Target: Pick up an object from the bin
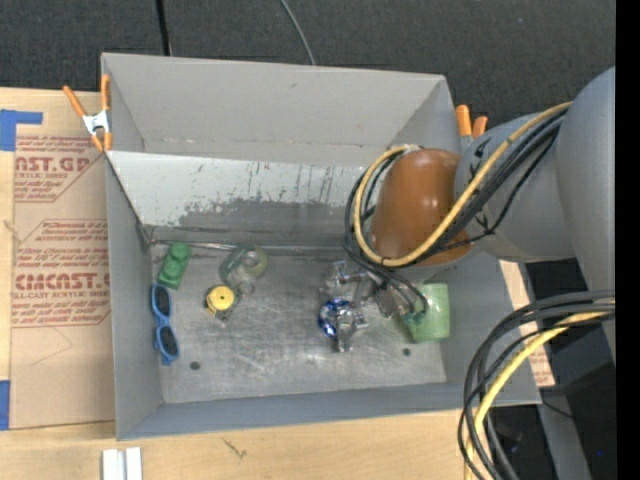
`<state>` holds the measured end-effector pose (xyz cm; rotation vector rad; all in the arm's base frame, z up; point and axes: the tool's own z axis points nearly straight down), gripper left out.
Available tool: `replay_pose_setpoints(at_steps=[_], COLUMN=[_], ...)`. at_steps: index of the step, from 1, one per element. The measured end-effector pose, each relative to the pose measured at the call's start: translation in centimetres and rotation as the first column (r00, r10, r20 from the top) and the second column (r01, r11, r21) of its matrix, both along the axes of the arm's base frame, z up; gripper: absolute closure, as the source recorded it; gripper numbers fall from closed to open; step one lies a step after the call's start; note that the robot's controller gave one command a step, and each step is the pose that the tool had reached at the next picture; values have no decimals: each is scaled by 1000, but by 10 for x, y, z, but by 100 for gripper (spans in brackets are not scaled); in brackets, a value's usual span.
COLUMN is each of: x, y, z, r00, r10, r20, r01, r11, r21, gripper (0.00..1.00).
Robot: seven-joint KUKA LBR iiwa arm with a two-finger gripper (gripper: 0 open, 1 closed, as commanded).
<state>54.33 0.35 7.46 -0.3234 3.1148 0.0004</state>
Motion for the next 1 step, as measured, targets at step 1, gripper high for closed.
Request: replay_pose_setpoints(at_steps=[1], x=[-19], y=[-17], z=[161], r00=[983], r10=[182], r20=[0], r01=[-182], r11=[983], r21=[-3], gripper=[100])
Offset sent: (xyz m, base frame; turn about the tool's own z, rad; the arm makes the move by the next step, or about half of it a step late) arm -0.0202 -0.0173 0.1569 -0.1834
